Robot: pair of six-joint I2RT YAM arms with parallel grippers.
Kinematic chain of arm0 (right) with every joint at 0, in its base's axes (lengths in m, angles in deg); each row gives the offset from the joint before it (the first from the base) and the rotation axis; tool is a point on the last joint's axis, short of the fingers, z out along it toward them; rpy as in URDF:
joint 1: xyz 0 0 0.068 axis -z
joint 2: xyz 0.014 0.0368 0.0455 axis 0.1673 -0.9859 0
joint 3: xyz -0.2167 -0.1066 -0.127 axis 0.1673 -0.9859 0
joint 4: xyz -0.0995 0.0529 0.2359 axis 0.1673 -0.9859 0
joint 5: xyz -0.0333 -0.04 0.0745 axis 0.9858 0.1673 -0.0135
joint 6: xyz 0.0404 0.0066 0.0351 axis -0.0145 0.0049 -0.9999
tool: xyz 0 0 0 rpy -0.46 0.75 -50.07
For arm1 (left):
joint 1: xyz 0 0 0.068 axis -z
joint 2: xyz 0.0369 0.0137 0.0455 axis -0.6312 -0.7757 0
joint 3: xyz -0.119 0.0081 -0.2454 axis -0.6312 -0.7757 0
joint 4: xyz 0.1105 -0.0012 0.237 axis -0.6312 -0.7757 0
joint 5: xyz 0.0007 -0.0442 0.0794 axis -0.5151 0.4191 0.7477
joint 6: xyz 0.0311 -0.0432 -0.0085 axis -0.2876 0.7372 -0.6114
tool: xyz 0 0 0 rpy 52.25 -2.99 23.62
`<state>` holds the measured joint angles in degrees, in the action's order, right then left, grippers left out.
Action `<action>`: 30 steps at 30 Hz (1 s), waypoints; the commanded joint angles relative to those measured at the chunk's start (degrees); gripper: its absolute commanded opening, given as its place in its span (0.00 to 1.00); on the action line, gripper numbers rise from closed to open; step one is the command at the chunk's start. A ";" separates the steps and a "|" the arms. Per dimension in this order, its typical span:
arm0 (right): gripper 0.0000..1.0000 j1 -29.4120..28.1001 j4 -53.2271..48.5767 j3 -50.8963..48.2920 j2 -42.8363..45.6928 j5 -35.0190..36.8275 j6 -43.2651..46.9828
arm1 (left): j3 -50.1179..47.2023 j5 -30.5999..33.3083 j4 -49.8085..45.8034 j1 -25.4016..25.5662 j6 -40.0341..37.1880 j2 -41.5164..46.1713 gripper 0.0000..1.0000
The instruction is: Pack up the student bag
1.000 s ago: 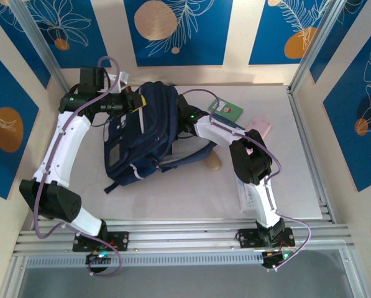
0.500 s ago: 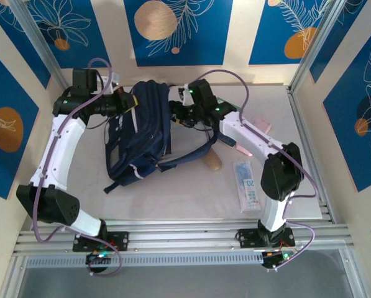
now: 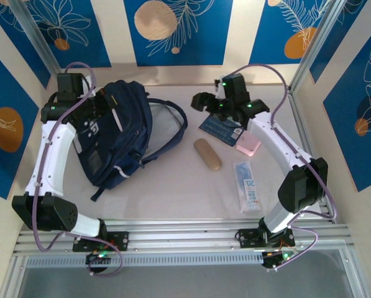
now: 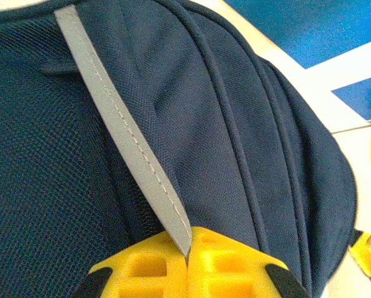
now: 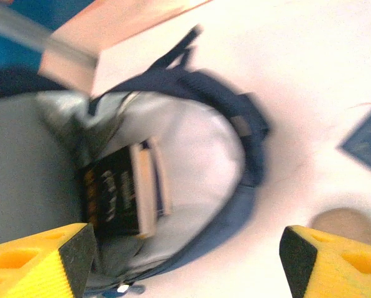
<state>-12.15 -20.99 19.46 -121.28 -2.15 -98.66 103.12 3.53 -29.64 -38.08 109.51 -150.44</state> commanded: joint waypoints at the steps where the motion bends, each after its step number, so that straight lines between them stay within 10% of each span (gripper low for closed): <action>1: 0.80 1.72 -6.69 -1.71 -0.50 7.18 -0.25 | -1.66 -3.29 9.62 0.39 1.30 -0.45 0.00; 8: 0.78 4.73 -13.67 -3.01 -5.89 16.43 -4.78 | -6.14 -2.62 10.39 7.57 -2.38 -4.79 0.02; 16: 0.75 8.15 -12.68 -2.13 -14.84 13.28 -5.98 | -7.12 4.40 9.87 14.58 -4.53 -6.46 0.51; 30: 0.74 12.99 -18.66 10.66 -29.57 13.03 -4.68 | 10.48 3.80 8.94 25.34 -6.99 -22.70 0.62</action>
<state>0.44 -35.75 27.36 -149.39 10.15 -103.73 109.33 8.43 -20.42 -14.71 104.24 -168.87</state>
